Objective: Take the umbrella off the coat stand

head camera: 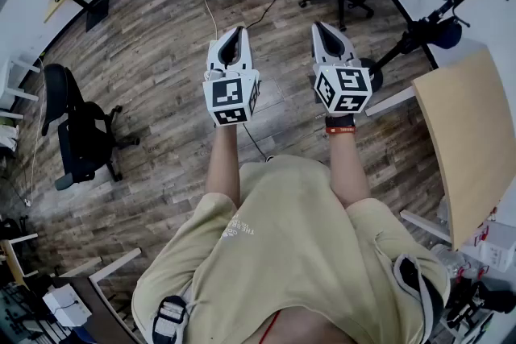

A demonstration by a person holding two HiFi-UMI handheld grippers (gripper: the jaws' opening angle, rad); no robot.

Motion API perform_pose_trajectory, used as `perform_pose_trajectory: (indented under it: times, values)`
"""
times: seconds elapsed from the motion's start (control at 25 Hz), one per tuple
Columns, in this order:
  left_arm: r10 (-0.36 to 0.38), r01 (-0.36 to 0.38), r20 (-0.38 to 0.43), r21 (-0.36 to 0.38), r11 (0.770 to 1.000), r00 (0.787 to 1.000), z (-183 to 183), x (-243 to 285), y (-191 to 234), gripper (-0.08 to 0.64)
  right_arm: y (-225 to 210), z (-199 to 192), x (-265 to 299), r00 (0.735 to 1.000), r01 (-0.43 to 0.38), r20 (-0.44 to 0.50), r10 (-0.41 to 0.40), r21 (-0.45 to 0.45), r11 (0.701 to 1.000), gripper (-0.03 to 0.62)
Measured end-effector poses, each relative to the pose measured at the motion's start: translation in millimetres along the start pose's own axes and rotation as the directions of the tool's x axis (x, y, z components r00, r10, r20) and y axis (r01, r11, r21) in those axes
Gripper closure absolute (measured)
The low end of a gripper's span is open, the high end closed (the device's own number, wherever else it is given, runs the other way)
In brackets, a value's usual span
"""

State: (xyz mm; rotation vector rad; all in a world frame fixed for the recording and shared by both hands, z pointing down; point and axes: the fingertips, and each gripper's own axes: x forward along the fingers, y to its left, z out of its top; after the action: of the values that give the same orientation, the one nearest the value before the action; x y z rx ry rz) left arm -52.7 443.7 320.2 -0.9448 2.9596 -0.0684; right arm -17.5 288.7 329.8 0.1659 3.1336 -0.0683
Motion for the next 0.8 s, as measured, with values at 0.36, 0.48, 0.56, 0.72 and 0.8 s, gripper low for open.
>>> perform_pose_trajectory:
  times: [0.36, 0.48, 0.56, 0.72, 0.8]
  values:
    - [-0.050, 0.051, 0.009, -0.019, 0.999, 0.999, -6.5, -1.6, 4.6, 0.537, 7.8, -15.9, -6.9, 0.999, 0.040, -0.003, -0.040, 0.030, 0.999, 0.578]
    - [-0.088, 0.088, 0.005, -0.040, 0.995, 0.996, -8.5, 4.9, -6.3, 0.537, -2.5, -19.2, -12.2, 0.997, 0.073, 0.001, -0.073, 0.067, 0.995, 0.577]
    - [-0.118, 0.118, -0.001, -0.053, 0.992, 0.993, -13.7, 14.2, -17.6, 0.537, -13.0, -25.3, -13.5, 0.995, 0.095, -0.011, -0.095, 0.076, 0.993, 0.577]
    - [-0.195, 0.194, -0.018, -0.065, 0.979, 0.981, -27.3, 51.9, -48.5, 0.537, -48.7, -37.9, -7.6, 0.989, 0.146, -0.039, -0.143, 0.077, 0.986, 0.577]
    - [-0.240, 0.238, -0.017, -0.079, 0.968, 0.971, -27.1, 77.9, -70.8, 0.537, -74.5, -38.8, -4.4, 0.985, 0.168, -0.040, -0.166, 0.085, 0.982, 0.577]
